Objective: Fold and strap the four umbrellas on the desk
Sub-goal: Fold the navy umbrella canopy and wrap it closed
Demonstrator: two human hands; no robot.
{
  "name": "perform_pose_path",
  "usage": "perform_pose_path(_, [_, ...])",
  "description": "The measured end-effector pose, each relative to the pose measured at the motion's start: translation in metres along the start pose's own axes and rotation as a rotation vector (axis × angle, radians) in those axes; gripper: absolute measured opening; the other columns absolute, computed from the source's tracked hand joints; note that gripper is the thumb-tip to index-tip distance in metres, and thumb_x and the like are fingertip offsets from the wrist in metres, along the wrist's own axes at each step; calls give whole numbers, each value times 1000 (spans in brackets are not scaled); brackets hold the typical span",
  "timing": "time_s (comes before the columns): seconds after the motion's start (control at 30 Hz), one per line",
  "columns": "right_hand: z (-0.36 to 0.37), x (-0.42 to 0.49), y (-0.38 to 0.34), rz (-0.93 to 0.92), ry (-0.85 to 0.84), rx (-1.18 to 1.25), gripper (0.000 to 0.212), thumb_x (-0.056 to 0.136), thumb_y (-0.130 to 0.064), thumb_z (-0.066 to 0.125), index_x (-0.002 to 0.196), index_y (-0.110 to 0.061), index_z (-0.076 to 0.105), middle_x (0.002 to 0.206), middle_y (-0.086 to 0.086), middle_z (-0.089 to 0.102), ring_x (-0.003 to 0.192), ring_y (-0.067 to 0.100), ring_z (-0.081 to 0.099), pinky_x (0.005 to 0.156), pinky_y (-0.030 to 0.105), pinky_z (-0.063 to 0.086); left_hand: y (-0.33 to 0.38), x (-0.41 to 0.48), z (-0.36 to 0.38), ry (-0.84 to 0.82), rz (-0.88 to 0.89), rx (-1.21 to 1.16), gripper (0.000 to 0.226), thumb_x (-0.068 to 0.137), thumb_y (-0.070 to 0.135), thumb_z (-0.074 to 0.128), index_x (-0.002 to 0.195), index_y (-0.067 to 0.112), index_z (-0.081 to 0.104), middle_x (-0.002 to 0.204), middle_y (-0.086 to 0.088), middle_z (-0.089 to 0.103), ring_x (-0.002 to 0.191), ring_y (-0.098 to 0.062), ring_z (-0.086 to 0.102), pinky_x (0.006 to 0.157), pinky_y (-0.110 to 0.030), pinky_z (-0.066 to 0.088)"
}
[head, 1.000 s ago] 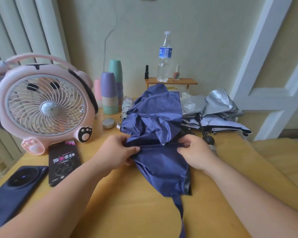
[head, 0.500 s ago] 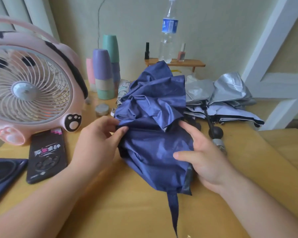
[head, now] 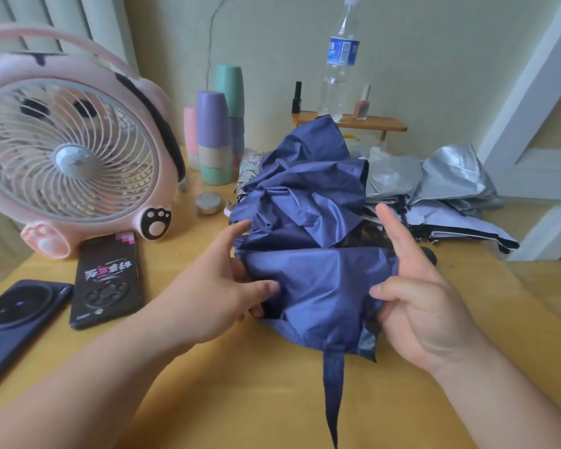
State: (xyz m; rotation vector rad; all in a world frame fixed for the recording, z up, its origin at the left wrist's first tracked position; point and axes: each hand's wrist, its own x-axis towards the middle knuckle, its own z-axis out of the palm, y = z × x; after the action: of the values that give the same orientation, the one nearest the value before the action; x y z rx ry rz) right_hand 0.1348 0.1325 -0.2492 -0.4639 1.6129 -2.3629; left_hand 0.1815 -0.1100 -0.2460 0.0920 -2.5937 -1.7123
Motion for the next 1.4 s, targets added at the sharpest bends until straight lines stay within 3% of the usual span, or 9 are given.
perform_pose_path(0.17, [-2, -2, 2, 76, -86, -48, 97, 79, 29, 20, 143, -39, 51, 129, 10, 70, 115, 27, 69, 88, 36, 60, 6, -4, 6, -86, -97, 24, 76, 98, 42, 60, 157, 44, 12, 58, -10, 70, 45, -16, 58, 46, -22, 40])
perform_pose_path(0.4, [-5, -1, 2, 77, -103, -79, 91, 75, 20, 42, 145, -36, 52, 140, 14, 62, 130, 35, 59, 114, 53, 38, 3, -7, 6, -343, -31, -298, 93, 83, 15, 79, 149, 43, 20, 47, -6, 58, 35, -23, 52, 36, -23, 35])
perform_pose_path(0.6, [-12, -4, -4, 73, -289, -146, 90, 75, 8, 59, 138, -57, 53, 97, 19, 66, 66, 27, 60, 47, 35, 54, -3, 4, 3, 55, 167, -455, 80, 97, -5, 57, 157, 36, 22, 61, -10, 57, 37, -27, 51, 37, -25, 32])
perform_pose_path(0.73, [-5, -13, -7, -57, -461, -242, 100, 82, 7, 65, 156, -48, 27, 151, 0, 52, 124, 32, 58, 100, 62, 49, 1, -9, 1, -142, 320, -272, 99, 90, 13, 70, 152, 59, 10, 91, -6, 73, 54, -22, 60, 50, -23, 47])
perform_pose_path(0.8, [-1, -16, -7, -128, -491, -346, 102, 84, 4, 70, 160, -38, 17, 165, -18, 28, 153, 12, 25, 122, 40, 28, 4, -17, -1, -211, 364, 68, 106, 87, 25, 79, 149, 68, 4, 86, 12, 69, 58, -5, 57, 60, -17, 46])
perform_pose_path(0.93, [-4, -13, -5, -127, -451, -575, 105, 81, 9, 69, 157, -43, 19, 162, -33, 21, 153, -5, 10, 120, 17, 22, 3, -20, -2, -235, 374, 373, 106, 79, 41, 85, 143, 74, 8, 71, 8, 56, 57, -3, 52, 58, -15, 40])
perform_pose_path(1.1, [-8, -12, -8, -10, -462, -610, 113, 80, 27, 49, 151, -59, 29, 160, -33, 28, 154, 23, 7, 123, 56, 24, -11, -4, 2, -246, 341, -66, 77, 83, 16, 77, 138, 58, 43, 95, -17, 67, 73, -27, 62, 67, -37, 55])
perform_pose_path(1.23, [-9, -8, -5, -17, -428, -422, 110, 77, 31, 40, 148, -53, 40, 161, -22, 35, 136, 27, 52, 90, 32, 46, -11, 0, 5, -175, 343, -248, 73, 79, -1, 63, 138, 40, 49, 88, -2, 68, 63, -19, 52, 56, -23, 46])
perform_pose_path(1.4, [-11, -8, -1, -75, -348, -197, 94, 71, 11, 60, 147, -44, 48, 162, -18, 35, 152, 13, 29, 119, 38, 31, -4, -8, 4, -272, 324, -112, 90, 79, 10, 78, 136, 68, 38, 86, -24, 62, 56, -24, 54, 55, -41, 47])
